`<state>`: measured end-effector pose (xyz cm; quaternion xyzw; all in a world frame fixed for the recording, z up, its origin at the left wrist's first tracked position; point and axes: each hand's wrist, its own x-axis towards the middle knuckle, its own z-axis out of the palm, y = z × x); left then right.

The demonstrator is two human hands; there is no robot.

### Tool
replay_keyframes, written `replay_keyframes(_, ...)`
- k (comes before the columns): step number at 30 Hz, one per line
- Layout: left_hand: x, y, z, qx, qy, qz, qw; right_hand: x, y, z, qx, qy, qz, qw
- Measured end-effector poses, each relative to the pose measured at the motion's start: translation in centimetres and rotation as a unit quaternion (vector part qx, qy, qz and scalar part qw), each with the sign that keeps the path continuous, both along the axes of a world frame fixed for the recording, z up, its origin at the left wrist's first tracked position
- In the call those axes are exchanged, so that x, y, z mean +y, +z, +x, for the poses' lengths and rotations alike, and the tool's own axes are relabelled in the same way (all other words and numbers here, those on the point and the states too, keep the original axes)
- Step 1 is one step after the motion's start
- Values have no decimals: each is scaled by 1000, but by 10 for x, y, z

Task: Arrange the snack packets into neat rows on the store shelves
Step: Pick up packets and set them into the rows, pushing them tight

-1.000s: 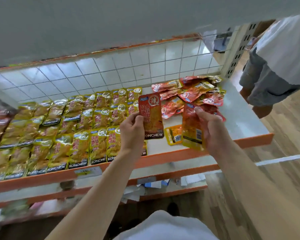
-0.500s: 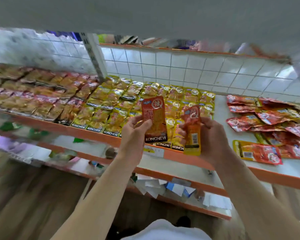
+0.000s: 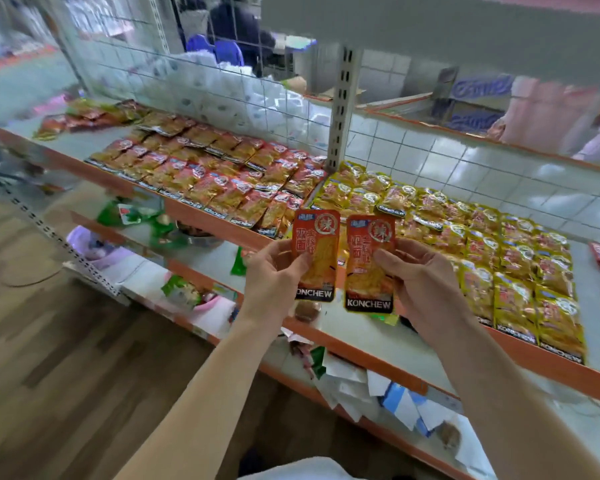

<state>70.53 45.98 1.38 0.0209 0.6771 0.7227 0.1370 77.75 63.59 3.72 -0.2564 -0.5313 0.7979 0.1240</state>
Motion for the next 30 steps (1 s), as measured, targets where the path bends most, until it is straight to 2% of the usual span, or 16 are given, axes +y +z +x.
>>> replay_keyframes(7, -112, 3, -35, 18, 52, -12, 998, -101, 3, -51, 11, 39, 24, 999)
replay_keyframes(11, -153, 4, -43, 5, 74, 8, 997, -135, 2, -64, 26, 48, 0, 999)
replay_keyframes(18, -173, 2, -60, -50, 75, 68, 994, -156, -1, -74, 8, 72, 46, 996)
replay_keyframes(30, -190, 0, -124, -22, 60, -2, 998, -175, -9, -142, -19, 51, 115, 992)
